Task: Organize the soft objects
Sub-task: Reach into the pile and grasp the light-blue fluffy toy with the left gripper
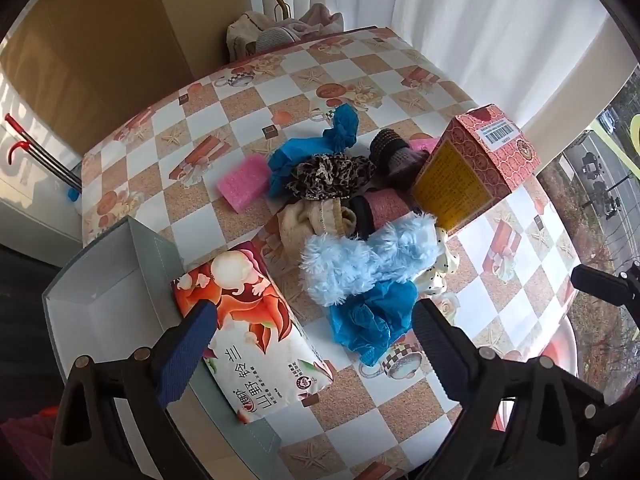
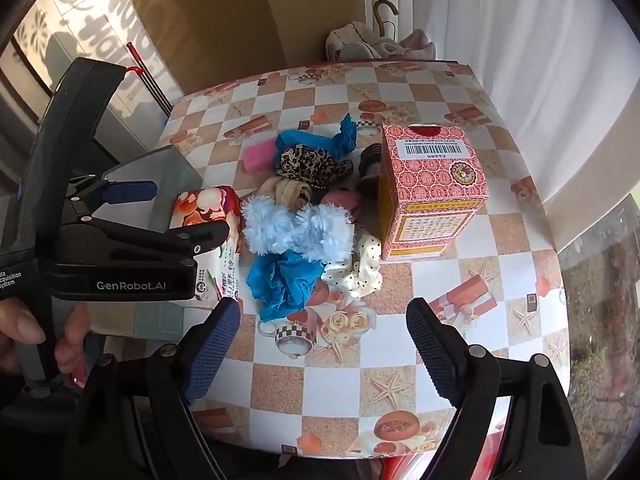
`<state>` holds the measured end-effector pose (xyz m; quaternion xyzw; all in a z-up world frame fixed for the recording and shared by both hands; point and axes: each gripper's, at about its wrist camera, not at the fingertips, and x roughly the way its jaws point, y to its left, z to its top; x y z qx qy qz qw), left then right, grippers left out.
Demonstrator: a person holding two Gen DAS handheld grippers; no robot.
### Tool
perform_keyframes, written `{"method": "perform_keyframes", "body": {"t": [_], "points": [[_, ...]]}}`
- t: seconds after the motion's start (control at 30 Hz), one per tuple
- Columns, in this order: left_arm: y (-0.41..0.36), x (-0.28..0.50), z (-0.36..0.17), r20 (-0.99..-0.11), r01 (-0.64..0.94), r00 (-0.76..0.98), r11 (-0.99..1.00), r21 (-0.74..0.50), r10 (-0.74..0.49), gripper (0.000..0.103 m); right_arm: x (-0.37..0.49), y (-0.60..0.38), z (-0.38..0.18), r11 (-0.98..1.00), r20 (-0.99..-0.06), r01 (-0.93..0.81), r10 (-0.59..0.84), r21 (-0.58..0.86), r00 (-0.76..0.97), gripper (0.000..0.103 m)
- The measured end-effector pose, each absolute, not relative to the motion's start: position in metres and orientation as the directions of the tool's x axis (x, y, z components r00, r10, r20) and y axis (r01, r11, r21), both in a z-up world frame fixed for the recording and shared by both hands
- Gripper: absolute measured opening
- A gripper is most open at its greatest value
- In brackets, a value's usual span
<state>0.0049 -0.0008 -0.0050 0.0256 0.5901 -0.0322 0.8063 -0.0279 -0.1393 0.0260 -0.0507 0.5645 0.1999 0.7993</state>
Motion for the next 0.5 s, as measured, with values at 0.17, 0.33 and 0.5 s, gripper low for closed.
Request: {"method": "perform_keyframes", "body": {"t": [0.17,0.33,0.5], "points": [[-0.008,0.021,-0.019,-0.960,0.179,0.278,0.984,0.015,-0.036,0.095,-0.024,-0.150,0.008,0.939,-0.919,-0.270,0.285,0.212,0.271,0.086],[-0.027,0.039,-0.042,-0.972,0.331,0.224,0.944,0.011,-0.067,0.095,-0.014,-0.144,-0.019,0.956,-0.927,-0.216,0.254,0.198,0.275,0.073],[-0.048,0.054,-0.067,-0.984,0.451,0.156,0.892,-0.007,-0.087,0.094,-0.005,-0.150,-0.045,0.966,-0.939,-0.158,0.241,0.206,0.246,0.071]]}}
